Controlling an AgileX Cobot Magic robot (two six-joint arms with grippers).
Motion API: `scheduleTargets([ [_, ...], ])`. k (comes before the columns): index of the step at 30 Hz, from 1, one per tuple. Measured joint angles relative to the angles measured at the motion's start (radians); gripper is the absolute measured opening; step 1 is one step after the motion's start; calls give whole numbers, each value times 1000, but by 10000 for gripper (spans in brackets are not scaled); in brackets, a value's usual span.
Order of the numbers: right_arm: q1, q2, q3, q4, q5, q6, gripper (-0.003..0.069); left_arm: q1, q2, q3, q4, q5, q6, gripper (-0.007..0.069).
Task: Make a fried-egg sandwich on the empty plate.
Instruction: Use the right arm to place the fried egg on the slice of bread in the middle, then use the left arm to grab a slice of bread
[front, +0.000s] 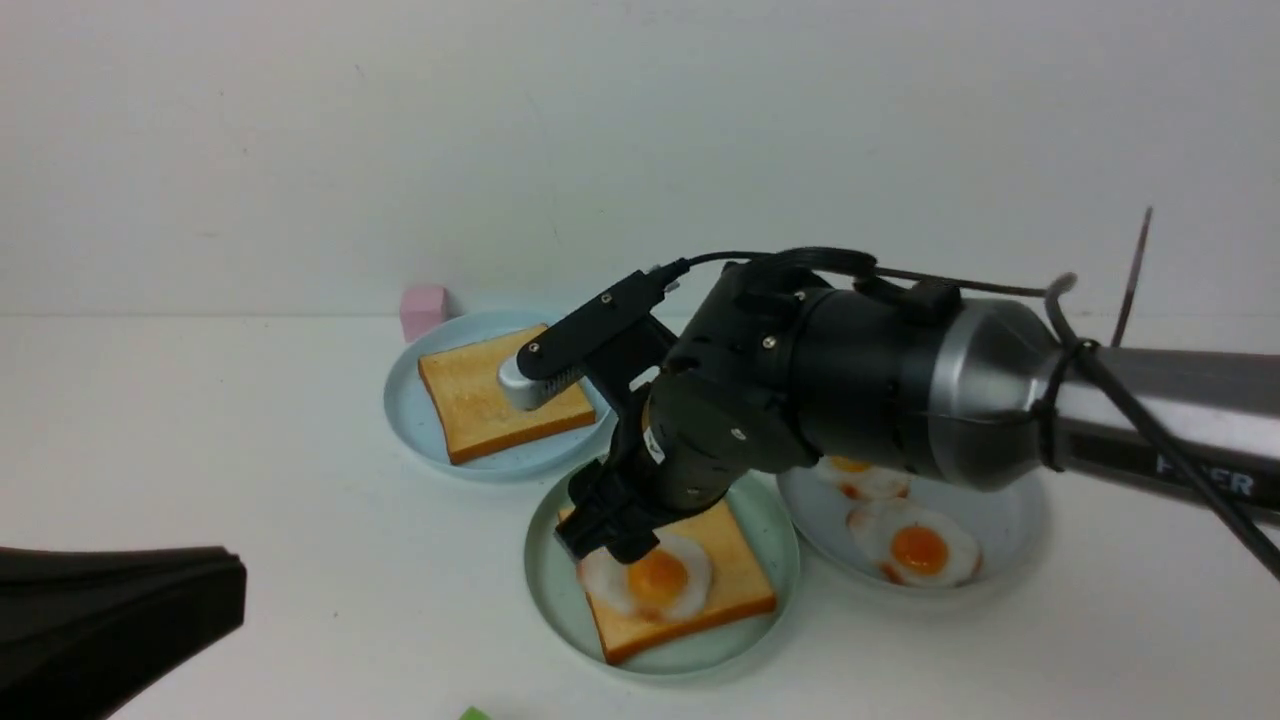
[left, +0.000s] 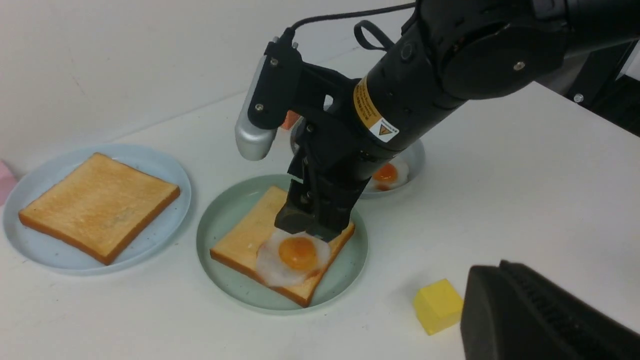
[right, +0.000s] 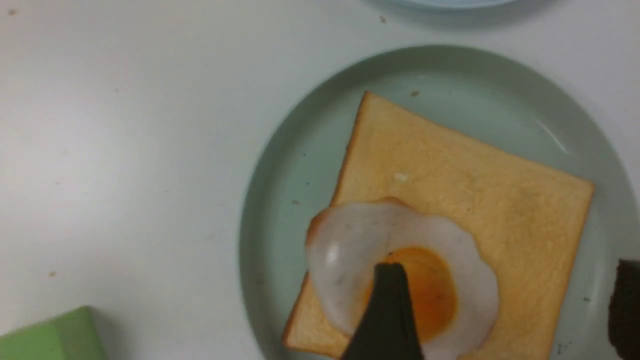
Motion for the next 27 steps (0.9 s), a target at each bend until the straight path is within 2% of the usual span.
scheduleTargets([
  [4, 0, -43, 0, 23, 27, 1, 582, 0, 0, 0, -1, 2, 0, -2],
  [8, 0, -89, 0, 22, 60, 1, 568, 0, 0, 0, -1, 25, 0, -2],
  [12, 0, -178, 0, 19, 163, -10, 477, 0, 42, 0, 8, 65, -12, -5],
  [13, 0, -225, 0, 19, 246, -27, 409, 0, 103, -1, 27, 76, -28, -13],
  [15, 0, -275, 0, 19, 329, -38, 325, 0, 178, -11, 63, 86, -41, -13],
  [18, 0, -374, 0, 19, 480, -46, 141, 11, 344, -67, 151, 90, -53, -13],
  [19, 0, -398, 0, 19, 506, -46, 97, 31, 384, -88, 164, 88, -53, -13],
  [20, 0, -411, 0, 19, 510, -46, 86, 31, 394, -94, 166, 88, -53, -13],
  [21, 0, -455, 1, 19, 526, -46, 15, 87, 467, -141, 170, 82, -51, -13],
  [22, 0, -496, 6, 23, 528, -46, -6, 145, 508, -174, 151, 77, -36, -13],
  [23, 0, -503, 8, 23, 528, -46, -7, 155, 524, -187, 147, 77, -27, -13],
  [25, 0, -602, 45, 31, 532, -45, -11, 287, 624, -267, 38, 87, 94, -13],
  [27, 0, -683, 93, 35, 540, -32, -11, 403, 728, -339, -143, 138, 273, -13],
])
